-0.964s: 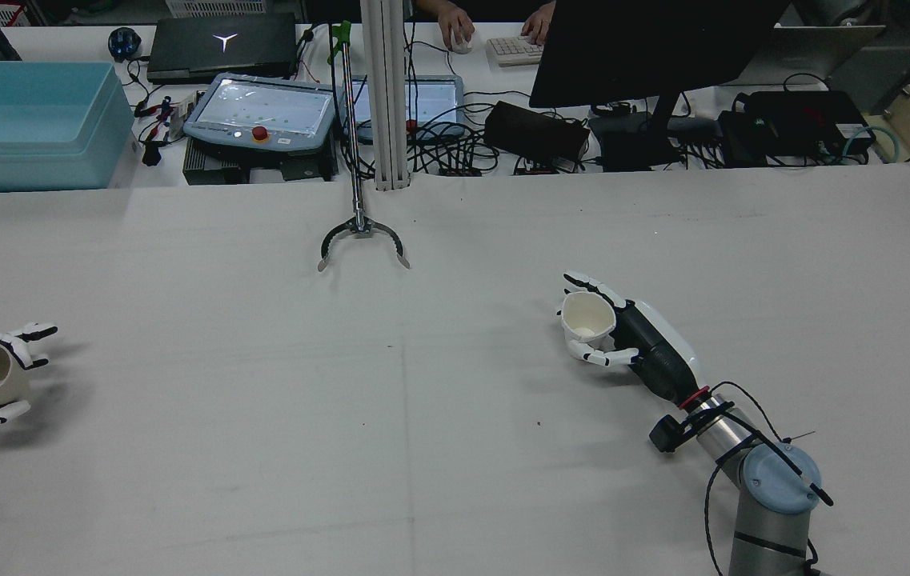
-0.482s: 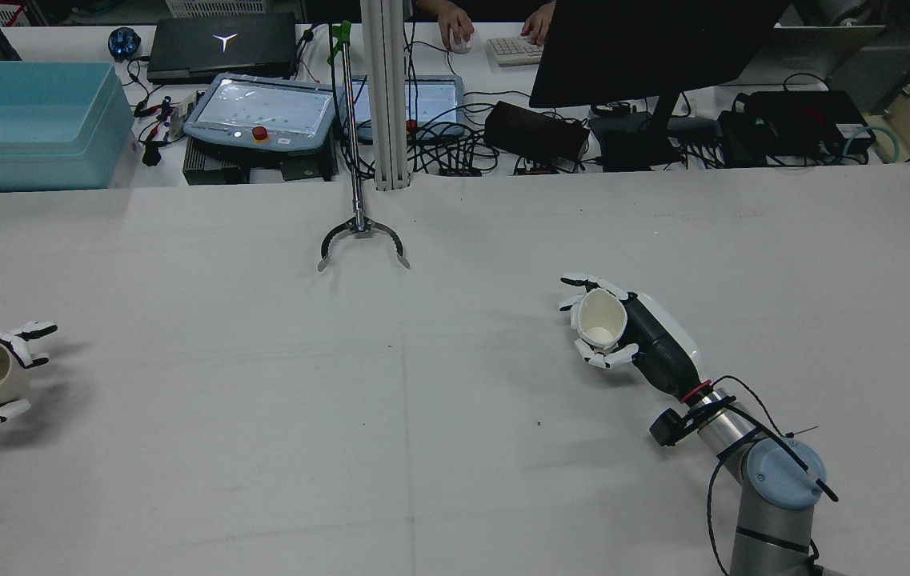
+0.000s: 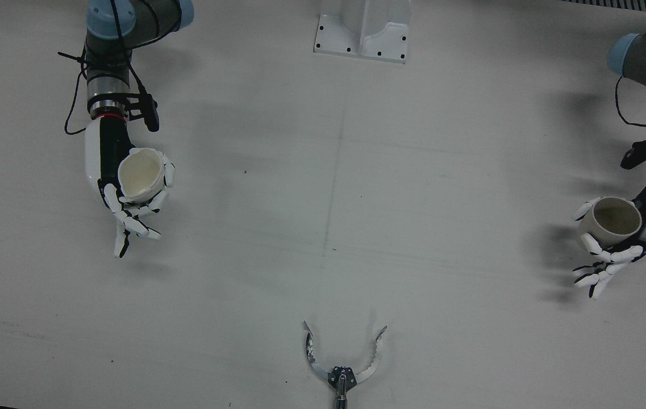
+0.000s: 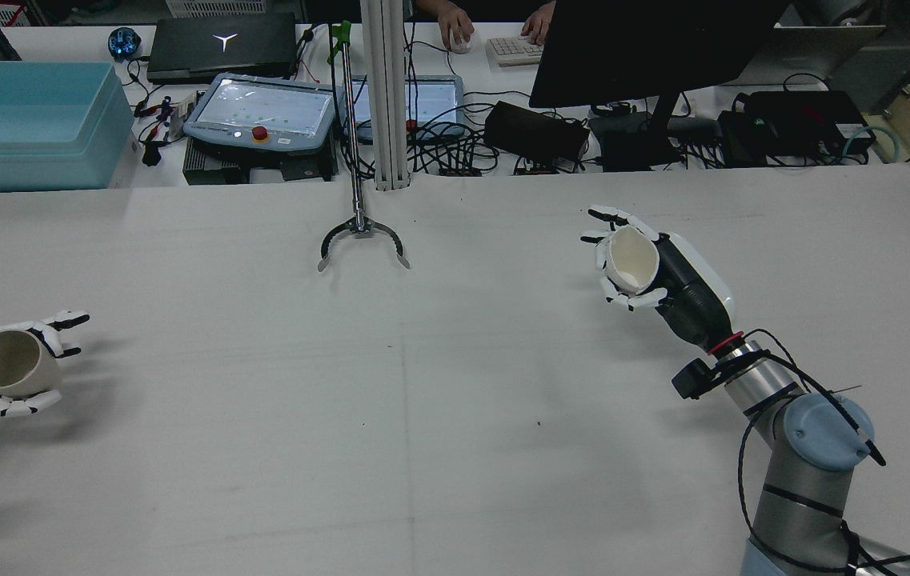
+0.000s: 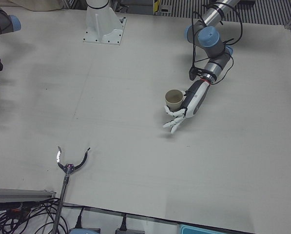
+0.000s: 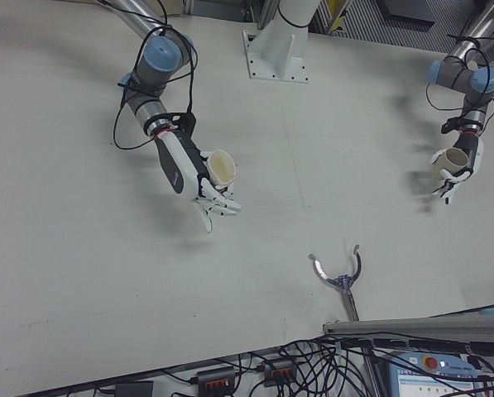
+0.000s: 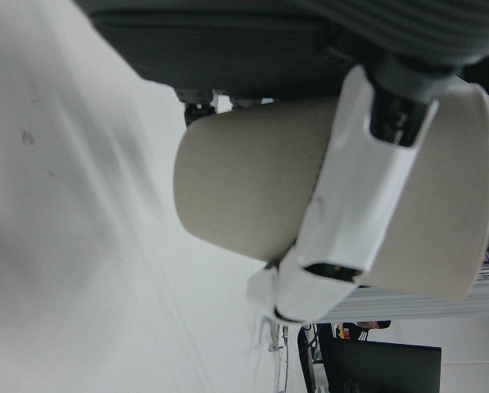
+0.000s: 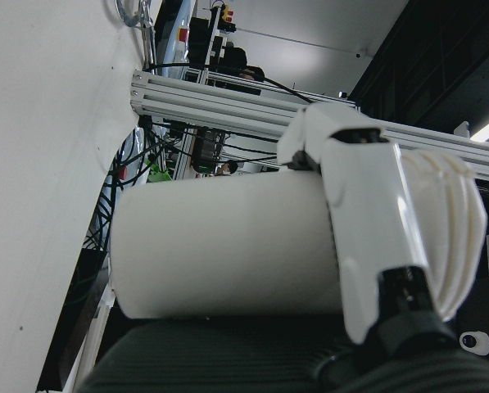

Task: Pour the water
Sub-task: 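Bring the right hand's cup above the left hand's cup, moving both inward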

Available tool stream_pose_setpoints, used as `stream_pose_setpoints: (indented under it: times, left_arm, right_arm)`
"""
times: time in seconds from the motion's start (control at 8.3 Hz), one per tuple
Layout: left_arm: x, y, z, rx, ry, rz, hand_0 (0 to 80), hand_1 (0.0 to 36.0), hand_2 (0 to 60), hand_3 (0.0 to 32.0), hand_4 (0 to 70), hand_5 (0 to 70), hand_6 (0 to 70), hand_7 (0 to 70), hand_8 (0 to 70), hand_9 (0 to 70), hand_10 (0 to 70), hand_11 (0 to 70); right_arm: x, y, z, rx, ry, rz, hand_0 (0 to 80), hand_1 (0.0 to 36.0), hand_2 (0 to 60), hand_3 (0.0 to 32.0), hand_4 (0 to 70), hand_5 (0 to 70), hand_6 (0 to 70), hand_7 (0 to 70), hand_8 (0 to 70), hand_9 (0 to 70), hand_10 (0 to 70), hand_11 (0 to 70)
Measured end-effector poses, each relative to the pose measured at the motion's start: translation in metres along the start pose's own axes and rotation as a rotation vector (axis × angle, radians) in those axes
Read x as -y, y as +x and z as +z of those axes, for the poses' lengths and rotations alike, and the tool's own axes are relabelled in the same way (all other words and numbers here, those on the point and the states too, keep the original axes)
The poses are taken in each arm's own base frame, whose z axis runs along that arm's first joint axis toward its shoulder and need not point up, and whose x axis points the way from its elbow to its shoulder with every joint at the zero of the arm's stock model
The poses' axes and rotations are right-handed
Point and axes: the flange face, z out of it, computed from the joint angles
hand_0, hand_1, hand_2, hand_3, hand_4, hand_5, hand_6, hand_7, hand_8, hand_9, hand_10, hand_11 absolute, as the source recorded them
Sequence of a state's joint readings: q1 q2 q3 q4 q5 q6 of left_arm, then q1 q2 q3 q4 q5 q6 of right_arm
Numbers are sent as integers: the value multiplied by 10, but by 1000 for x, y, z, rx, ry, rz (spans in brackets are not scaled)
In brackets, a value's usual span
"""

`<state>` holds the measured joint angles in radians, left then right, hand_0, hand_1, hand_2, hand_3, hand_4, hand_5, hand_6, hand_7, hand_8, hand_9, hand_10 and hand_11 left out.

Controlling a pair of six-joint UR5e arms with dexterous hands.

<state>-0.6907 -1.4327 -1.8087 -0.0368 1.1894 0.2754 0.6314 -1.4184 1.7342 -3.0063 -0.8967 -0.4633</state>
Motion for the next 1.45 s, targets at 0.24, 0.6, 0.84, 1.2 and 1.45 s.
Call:
stream_pose_setpoints:
  times: [0.24,0.6,0.84,1.2,1.45]
  left_arm:
    - [-82,-17,64,51,-92,-18,800,360,600,0,700,700,235,138,83,32,132,220]
    - [-226,-88,142,164,-210,-51,800,360,600,0,700,700,245,140,87,35,135,226]
    - [-295,-126,170,210,-254,-62,800,360,600,0,700,700,252,139,87,33,136,226]
    - [-361,-174,190,260,-305,-70,800,360,600,0,700,700,257,144,88,37,137,228]
    - [-392,-208,192,296,-323,-84,800,360,600,0,700,700,258,143,89,37,138,229]
  right_arm:
    - [-12,-40,11,25,-9,-19,775,360,396,0,90,186,556,614,220,252,0,0]
    - [-27,-65,18,52,-23,-21,800,360,456,0,96,209,592,633,243,275,0,0]
    - [-35,-68,21,59,-34,-16,800,360,503,0,121,213,601,647,244,277,0,0]
    - [-86,-47,29,42,-94,-52,800,360,522,0,162,225,646,692,263,299,0,0]
    - [-143,-30,28,16,-138,-125,800,360,534,0,159,227,650,677,265,298,0,0]
